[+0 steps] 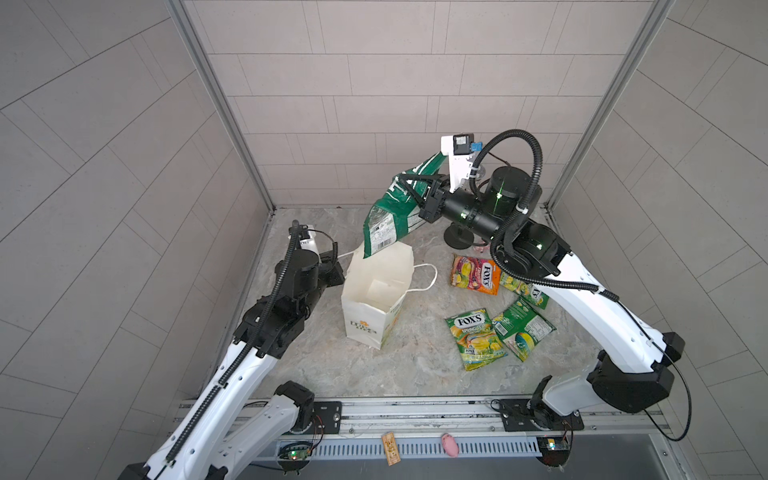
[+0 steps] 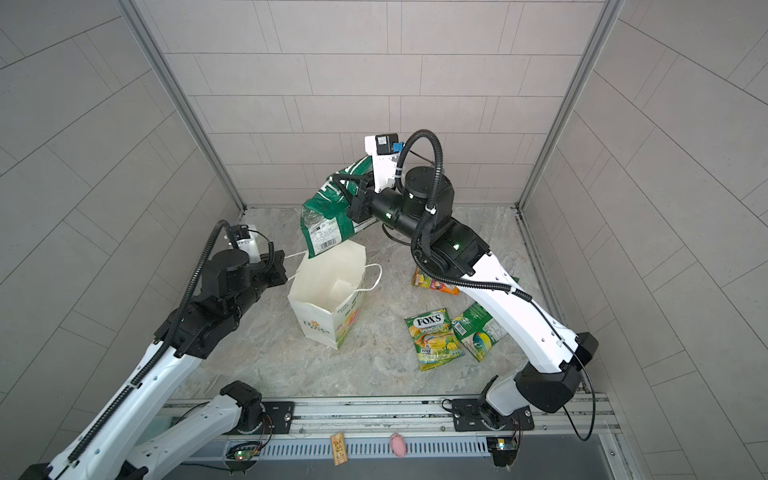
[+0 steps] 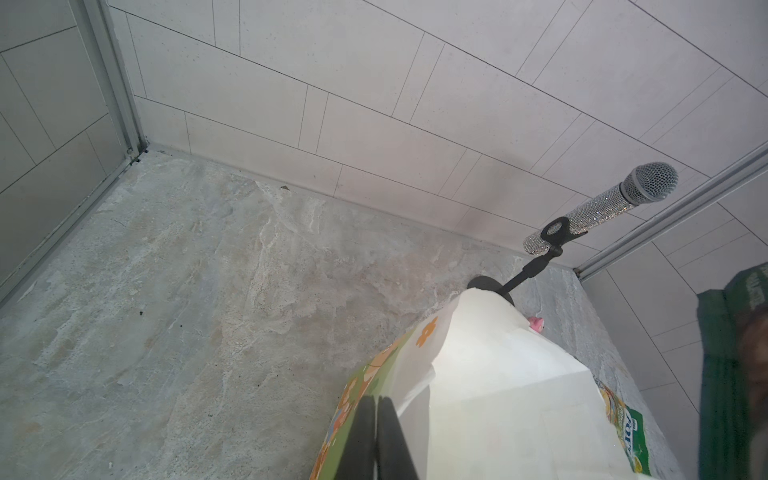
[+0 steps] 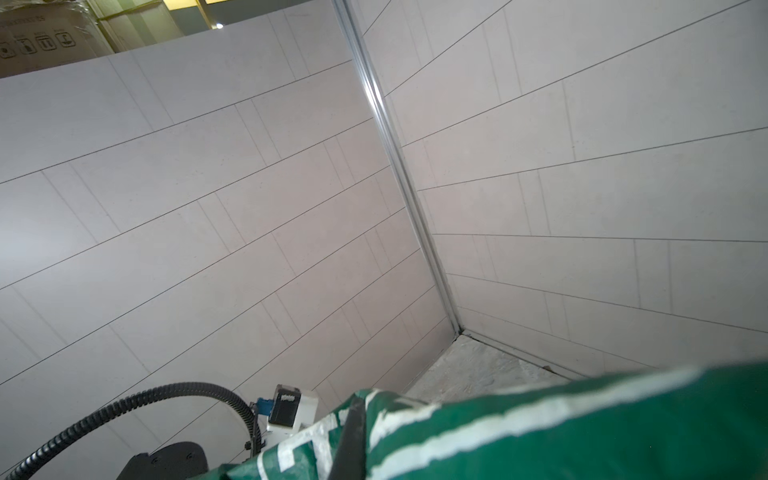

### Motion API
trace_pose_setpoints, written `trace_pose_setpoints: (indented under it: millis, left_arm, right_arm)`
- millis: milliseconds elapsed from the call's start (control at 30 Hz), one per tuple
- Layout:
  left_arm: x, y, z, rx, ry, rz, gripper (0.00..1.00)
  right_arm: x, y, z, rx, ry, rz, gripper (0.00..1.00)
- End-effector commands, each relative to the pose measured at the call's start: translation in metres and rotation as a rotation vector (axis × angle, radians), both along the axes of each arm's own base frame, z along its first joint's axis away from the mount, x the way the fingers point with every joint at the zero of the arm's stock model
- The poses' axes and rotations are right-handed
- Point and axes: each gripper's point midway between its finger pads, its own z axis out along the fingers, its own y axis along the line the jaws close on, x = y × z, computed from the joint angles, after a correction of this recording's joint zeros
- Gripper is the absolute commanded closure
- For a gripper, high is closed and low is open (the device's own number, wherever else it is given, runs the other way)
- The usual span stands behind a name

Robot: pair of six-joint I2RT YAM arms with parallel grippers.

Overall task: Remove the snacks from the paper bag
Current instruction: 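Lift the crisps bag out with the right gripper while the left releases the rim, then lower the crisps bag beside the paper bag with the right while the left draws back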

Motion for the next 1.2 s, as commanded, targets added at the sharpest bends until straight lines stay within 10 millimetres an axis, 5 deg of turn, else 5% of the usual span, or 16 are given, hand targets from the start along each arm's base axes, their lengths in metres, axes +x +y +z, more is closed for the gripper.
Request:
trace_pose_setpoints:
  millis: [0, 267, 733, 1167]
  left_arm:
    - [0.009, 0.002, 0.006, -0.001, -0.027, -0.018, 1.00]
    - [0.019, 0.029, 0.011, 0.002, -0.033, 0.032, 1.00]
    - [0.034, 0.057, 0.006, 0.040, -0.021, 0.104, 1.00]
    - [0.053, 0.061, 0.015, 0.067, -0.032, 0.110, 1.00]
  right_arm:
    - [0.017, -0.034, 0.020, 0.004, -0.030, -0.141, 1.00]
    - [0.061, -0.091, -0.007, -0.008, 0.080, -0.341, 1.00]
    - [0.065, -0.121, -0.118, -0.050, 0.250, -0.504, 1.00]
    - [0.091, -0.089, -0.208, -0.062, 0.388, -0.448, 1.00]
